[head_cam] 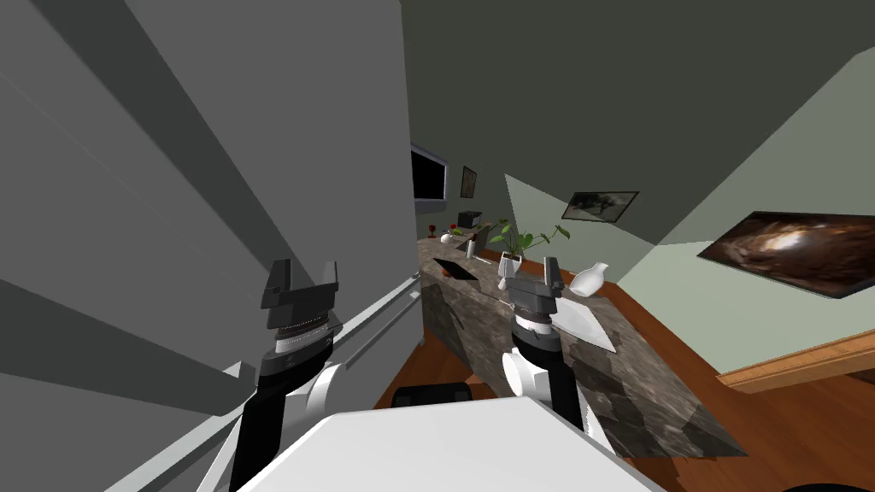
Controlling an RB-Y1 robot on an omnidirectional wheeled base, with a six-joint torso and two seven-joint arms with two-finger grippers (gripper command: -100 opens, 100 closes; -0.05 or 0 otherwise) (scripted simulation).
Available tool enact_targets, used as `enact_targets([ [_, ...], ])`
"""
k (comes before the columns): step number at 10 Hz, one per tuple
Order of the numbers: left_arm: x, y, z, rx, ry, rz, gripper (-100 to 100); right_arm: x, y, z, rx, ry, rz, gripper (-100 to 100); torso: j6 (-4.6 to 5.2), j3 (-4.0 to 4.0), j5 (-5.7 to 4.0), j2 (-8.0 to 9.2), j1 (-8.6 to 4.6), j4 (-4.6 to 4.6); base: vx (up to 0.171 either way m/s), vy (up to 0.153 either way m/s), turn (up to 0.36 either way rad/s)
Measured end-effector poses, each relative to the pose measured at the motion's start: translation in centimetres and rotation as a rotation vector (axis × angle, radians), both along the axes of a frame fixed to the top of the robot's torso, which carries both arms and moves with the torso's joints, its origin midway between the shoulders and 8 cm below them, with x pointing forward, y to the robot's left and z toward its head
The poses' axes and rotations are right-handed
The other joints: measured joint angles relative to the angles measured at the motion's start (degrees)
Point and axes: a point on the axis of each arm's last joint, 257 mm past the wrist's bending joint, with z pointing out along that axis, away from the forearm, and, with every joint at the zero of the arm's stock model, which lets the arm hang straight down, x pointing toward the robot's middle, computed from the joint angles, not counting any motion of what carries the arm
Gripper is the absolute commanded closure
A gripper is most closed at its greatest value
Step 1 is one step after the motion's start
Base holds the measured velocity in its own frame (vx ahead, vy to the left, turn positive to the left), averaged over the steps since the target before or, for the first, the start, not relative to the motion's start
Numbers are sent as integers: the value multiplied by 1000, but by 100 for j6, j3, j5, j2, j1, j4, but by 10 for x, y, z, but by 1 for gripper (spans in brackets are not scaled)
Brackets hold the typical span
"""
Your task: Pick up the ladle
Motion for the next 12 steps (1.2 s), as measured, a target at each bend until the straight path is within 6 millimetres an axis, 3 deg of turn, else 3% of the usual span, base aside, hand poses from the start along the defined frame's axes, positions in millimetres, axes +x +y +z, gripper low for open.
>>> enact_targets([
  [12,1,-3,1,-1,-2,-9,0,-3,49,1,-385,2,83,-100,-51,46,34,73,88,19,-24,7,89],
])
